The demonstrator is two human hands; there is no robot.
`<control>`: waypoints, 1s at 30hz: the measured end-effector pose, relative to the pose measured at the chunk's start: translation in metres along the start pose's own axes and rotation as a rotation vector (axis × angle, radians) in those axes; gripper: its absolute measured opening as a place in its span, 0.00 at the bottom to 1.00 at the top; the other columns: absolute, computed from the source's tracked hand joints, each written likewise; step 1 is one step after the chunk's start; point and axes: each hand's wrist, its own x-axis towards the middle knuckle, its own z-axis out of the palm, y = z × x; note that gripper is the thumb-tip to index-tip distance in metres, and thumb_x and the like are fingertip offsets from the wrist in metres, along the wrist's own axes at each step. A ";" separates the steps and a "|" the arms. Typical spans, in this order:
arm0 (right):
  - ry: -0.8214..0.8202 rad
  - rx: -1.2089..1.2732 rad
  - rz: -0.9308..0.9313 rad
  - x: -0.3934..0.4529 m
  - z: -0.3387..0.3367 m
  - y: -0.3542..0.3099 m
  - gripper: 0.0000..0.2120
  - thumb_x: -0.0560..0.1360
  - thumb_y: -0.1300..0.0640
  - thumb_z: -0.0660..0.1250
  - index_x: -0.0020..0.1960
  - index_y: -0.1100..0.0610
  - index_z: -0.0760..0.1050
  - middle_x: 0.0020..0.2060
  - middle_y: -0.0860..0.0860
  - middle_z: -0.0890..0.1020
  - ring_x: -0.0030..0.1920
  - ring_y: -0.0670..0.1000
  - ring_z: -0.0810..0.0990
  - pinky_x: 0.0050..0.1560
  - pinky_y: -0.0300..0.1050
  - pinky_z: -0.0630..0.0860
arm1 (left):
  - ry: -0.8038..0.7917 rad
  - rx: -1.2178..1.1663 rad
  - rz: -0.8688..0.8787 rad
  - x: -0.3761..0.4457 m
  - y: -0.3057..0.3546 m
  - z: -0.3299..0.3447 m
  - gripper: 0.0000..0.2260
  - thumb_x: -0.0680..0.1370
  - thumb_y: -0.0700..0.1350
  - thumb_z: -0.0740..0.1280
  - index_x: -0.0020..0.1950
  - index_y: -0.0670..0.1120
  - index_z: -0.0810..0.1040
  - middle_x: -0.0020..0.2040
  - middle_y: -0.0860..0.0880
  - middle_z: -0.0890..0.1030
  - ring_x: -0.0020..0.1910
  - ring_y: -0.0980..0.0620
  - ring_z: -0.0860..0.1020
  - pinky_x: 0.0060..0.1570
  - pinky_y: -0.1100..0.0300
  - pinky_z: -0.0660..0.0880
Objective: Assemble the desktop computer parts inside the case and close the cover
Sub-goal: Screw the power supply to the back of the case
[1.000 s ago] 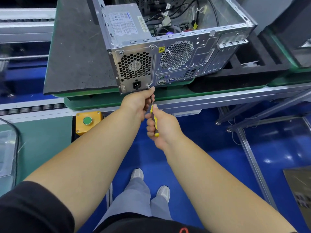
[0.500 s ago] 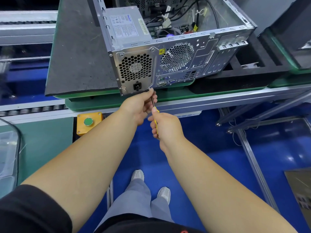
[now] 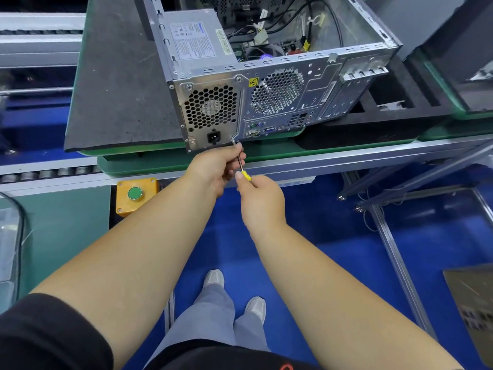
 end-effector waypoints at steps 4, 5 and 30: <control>-0.324 0.711 0.450 -0.002 -0.001 -0.012 0.19 0.80 0.44 0.64 0.39 0.58 0.76 0.24 0.48 0.70 0.23 0.46 0.64 0.22 0.36 0.62 | 0.035 0.033 -0.061 0.001 0.002 0.001 0.12 0.76 0.47 0.71 0.34 0.46 0.77 0.24 0.53 0.75 0.21 0.59 0.67 0.21 0.68 0.63; -0.384 0.787 0.496 0.000 -0.005 -0.013 0.19 0.80 0.44 0.64 0.41 0.59 0.77 0.24 0.49 0.69 0.23 0.45 0.63 0.21 0.36 0.61 | 0.036 0.065 -0.089 0.001 0.004 0.001 0.14 0.76 0.48 0.71 0.33 0.46 0.76 0.22 0.53 0.73 0.21 0.59 0.65 0.20 0.69 0.61; -0.142 0.244 0.208 0.003 -0.011 -0.006 0.19 0.79 0.42 0.65 0.42 0.57 0.79 0.24 0.47 0.73 0.22 0.45 0.69 0.23 0.35 0.66 | 0.092 -0.025 -0.050 0.003 0.001 0.006 0.11 0.73 0.45 0.75 0.34 0.47 0.77 0.26 0.53 0.76 0.23 0.59 0.69 0.22 0.67 0.64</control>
